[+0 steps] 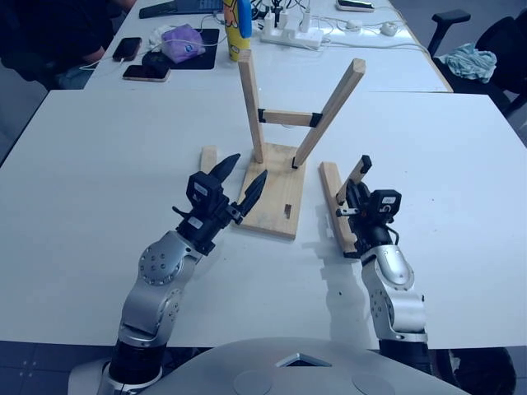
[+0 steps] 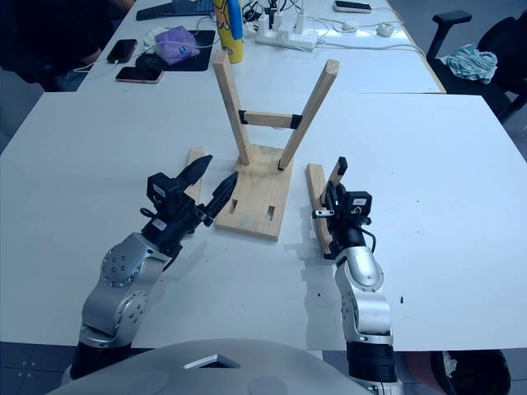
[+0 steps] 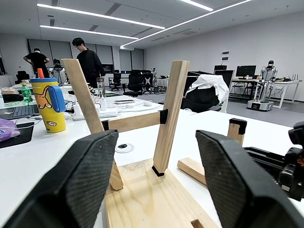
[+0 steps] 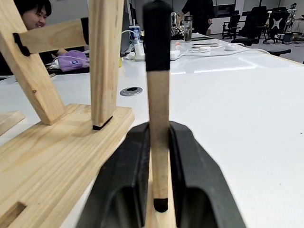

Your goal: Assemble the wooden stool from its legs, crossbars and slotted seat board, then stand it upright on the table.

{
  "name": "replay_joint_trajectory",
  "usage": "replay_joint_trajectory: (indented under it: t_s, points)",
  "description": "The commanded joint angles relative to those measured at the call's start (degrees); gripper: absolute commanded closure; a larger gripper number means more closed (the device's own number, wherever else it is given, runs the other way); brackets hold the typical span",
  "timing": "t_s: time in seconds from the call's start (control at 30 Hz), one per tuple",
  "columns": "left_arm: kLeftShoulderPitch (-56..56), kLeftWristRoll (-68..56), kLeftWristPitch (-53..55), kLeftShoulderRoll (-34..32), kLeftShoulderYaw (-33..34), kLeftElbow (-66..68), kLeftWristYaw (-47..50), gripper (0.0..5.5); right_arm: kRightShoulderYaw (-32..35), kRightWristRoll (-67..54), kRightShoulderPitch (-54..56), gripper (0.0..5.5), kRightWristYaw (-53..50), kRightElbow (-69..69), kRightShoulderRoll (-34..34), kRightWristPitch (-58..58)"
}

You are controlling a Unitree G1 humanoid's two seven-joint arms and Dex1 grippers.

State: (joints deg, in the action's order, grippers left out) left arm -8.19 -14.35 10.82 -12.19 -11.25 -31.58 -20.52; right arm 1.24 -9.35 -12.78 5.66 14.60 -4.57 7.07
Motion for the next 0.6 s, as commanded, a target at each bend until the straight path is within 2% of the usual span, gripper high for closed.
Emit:
replay_joint_trajectory:
  t_s: [0.03, 0.2, 0.6]
  points:
    - [0.0, 0.3, 0.0, -0.7, 0.5, 0.6, -0.4, 2.48, -0.4, 0.7, -2.5, 5.06, -0.2, -3.9, 0.3, 2.4]
    - [0.3, 0.5, -0.4, -0.4, 0.5, 1.0, -0.3, 2.48, 0.0, 0.3, -1.7, 5.06, 0.6, -5.5, 0.4, -0.6]
    - [3.0, -1.0, 0.1, -2.6, 1.9, 3.1, -3.8, 2.48, 1.0, 0.0, -2.9, 5.06, 4.4, -20.3, 2.6, -21.4]
